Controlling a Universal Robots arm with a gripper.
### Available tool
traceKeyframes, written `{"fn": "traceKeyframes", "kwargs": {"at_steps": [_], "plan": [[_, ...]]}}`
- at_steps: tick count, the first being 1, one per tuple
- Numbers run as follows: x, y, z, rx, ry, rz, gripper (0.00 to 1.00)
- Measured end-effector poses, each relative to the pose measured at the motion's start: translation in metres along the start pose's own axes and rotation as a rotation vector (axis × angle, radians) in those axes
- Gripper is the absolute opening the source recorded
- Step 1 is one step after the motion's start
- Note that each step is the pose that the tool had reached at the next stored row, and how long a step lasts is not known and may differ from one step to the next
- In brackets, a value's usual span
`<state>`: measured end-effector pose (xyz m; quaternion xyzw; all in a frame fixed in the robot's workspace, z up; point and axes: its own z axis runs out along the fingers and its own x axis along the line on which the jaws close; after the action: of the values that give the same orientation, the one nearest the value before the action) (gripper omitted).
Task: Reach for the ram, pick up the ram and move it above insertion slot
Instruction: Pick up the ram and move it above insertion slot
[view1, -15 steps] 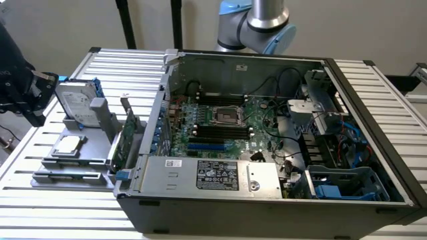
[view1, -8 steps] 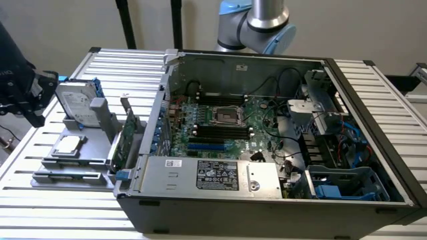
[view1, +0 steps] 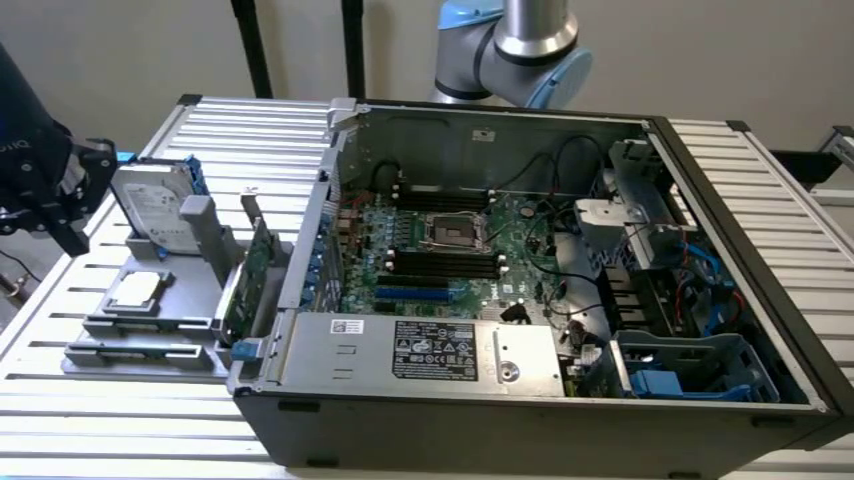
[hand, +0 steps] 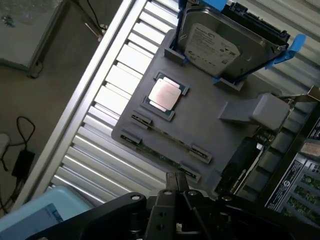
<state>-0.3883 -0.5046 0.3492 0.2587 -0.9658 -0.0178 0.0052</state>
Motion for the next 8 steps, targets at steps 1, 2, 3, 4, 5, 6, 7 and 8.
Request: {"fn": "traceKeyframes", "kwargs": {"at_steps": [1,2,3,4,5,6,7,8], "plan": [[0.0,0.0,0.0002,0.0,0.0007,-0.018,0.11],[0.0,0.0,0.0003,0.0001,0.0013,-0.036,0.11],[0.0,0.0,0.0005,0.0001,0.0021,-0.056,0.11],[0.0,0.0,0.0007,0.0001,0.0028,-0.073,0.11],[0.0,-0.0001,0.0009,0.0001,0.0034,-0.092,0.11],[0.0,-0.0001,0.001,0.0001,0.0041,-0.109,0.11],[0.0,-0.0001,0.0012,0.0001,0.0047,-0.127,0.11],[0.0,-0.0001,0.0014,0.0001,0.0054,-0.145,0.11]]}}
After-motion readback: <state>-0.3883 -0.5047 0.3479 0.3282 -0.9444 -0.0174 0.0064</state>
